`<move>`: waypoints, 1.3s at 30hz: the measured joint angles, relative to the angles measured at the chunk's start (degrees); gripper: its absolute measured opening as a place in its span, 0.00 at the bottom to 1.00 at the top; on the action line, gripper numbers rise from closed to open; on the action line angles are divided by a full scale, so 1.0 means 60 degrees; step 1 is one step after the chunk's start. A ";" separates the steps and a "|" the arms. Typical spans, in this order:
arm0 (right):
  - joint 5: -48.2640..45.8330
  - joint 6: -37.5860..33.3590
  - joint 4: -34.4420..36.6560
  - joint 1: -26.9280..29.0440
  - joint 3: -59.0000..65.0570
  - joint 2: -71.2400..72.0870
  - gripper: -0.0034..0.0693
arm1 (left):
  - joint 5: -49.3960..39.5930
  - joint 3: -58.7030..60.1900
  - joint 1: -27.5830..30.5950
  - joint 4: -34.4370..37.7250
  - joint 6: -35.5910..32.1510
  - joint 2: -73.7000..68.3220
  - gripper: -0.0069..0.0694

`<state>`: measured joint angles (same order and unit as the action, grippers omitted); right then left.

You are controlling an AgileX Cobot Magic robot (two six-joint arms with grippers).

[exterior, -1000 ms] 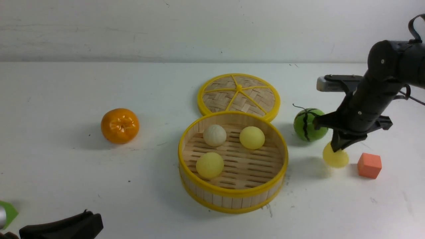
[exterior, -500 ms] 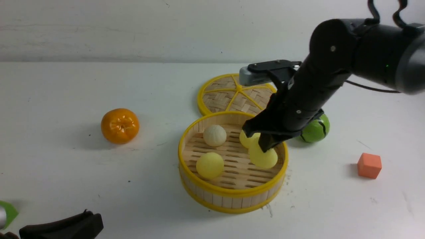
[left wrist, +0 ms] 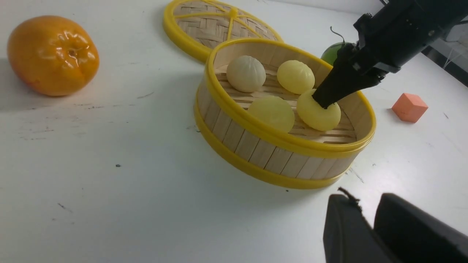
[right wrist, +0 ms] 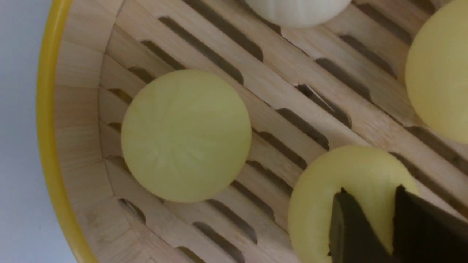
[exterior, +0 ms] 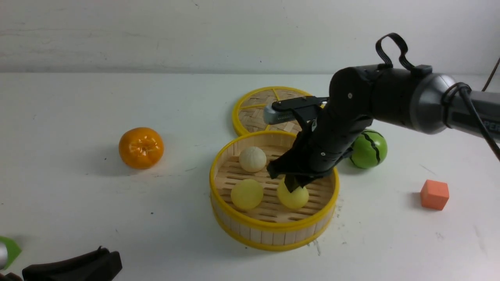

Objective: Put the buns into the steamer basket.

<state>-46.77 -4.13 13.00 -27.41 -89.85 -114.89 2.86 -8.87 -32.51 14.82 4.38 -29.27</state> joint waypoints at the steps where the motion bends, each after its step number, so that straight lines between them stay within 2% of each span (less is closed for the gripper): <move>1: 0.0040 0.0000 0.0000 0.0000 0.0000 0.0000 0.41 | 0.0000 0.0000 0.0000 0.0000 0.0000 0.0000 0.25; 6: -0.0530 0.0000 0.0000 0.0000 -0.0210 0.0146 0.65 | 0.0000 0.0000 0.0000 0.0000 0.0000 0.0000 0.26; 10: -0.1578 0.0139 -0.0070 0.0000 -0.0330 0.0872 0.68 | 0.0000 0.0000 0.0000 0.0000 0.0000 0.0000 0.26; 15: -0.3060 0.0895 -0.0544 0.0000 0.0229 0.3288 0.52 | 0.0000 0.0000 0.0000 0.0000 0.0000 0.0000 0.27; 16: -0.3175 0.1134 -0.0588 0.0000 0.0597 0.3897 0.46 | 0.0000 0.0000 0.0000 0.0000 0.0000 0.0000 0.27; 18: -0.3244 0.1389 -0.0663 0.0000 0.1044 0.4404 0.40 | 0.0000 0.0000 0.0000 0.0000 0.0000 0.0000 0.27; 19: -0.3276 0.1729 -0.0771 0.0000 0.1682 0.5288 0.31 | 0.0000 0.0000 0.0000 0.0000 0.0000 0.0000 0.28; 20: -0.3276 0.1814 -0.0783 0.0000 0.1851 0.5387 0.29 | 0.0000 0.0000 0.0000 0.0000 0.0000 0.0000 0.28; 25: -0.2956 0.2590 -0.0998 0.0000 0.4296 0.7915 0.07 | 0.0000 0.0000 0.0000 0.0000 0.0000 0.0000 0.28; 27: -0.2686 0.2632 -0.1046 0.0000 0.5196 0.8923 0.03 | 0.0000 0.0000 0.0000 0.0000 0.0000 0.0000 0.28; 32: -0.2057 0.2655 -0.1098 0.0000 0.6888 1.0692 0.02 | 0.0000 0.0000 0.0000 0.0000 0.0000 0.0000 0.28; 39: -0.2595 0.2665 -0.1098 0.0000 0.7645 1.2517 0.02 | 0.0000 0.0000 0.0000 0.0000 0.0000 0.0000 0.28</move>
<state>-62.34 11.86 6.42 -27.41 -43.99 -39.79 2.86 -8.87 -32.51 14.82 4.38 -29.27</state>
